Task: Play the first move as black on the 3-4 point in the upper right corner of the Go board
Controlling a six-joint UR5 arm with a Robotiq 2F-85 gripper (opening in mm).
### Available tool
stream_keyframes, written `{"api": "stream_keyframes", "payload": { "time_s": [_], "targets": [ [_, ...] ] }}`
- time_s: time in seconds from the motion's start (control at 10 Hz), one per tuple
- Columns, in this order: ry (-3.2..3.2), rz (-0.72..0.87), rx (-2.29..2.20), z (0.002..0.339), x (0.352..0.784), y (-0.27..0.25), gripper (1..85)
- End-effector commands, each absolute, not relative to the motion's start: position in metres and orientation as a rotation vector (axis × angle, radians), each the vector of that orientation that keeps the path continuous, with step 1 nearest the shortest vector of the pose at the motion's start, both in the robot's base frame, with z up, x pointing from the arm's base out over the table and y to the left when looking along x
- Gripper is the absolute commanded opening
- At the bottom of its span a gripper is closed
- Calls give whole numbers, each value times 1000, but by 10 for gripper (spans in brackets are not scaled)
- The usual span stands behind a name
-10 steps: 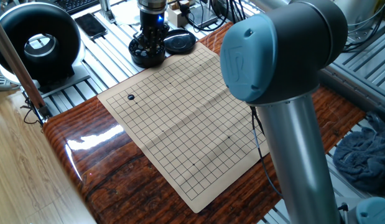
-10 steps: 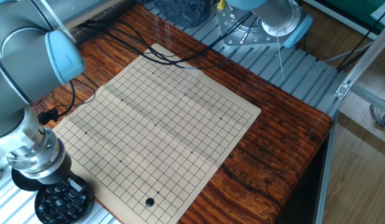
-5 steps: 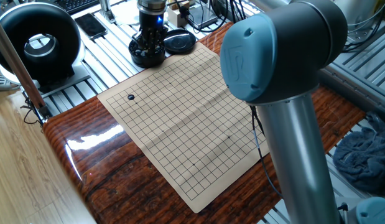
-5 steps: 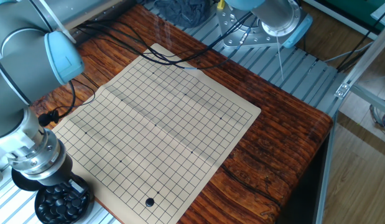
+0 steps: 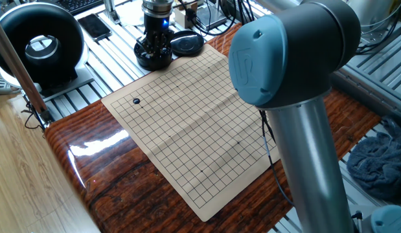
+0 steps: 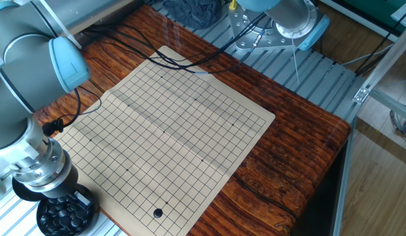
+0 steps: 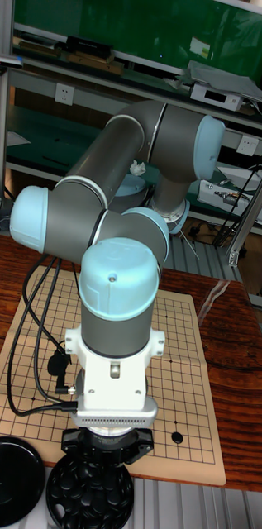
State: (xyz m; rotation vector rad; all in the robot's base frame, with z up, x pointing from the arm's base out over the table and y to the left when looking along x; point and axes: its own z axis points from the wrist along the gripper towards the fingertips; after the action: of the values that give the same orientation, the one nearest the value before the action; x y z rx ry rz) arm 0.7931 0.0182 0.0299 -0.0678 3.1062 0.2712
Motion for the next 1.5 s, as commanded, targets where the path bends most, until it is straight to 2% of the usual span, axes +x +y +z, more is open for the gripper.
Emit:
{"api": "stream_keyframes", "payload": {
  "time_s": [0.0, 0.3, 1.4],
  "targets": [
    [3100, 287, -62, 31, 794, 19, 197],
    [3100, 292, -60, 32, 795, 19, 120],
    [3115, 282, -11, 68, 790, 10, 50]
  ]
}}
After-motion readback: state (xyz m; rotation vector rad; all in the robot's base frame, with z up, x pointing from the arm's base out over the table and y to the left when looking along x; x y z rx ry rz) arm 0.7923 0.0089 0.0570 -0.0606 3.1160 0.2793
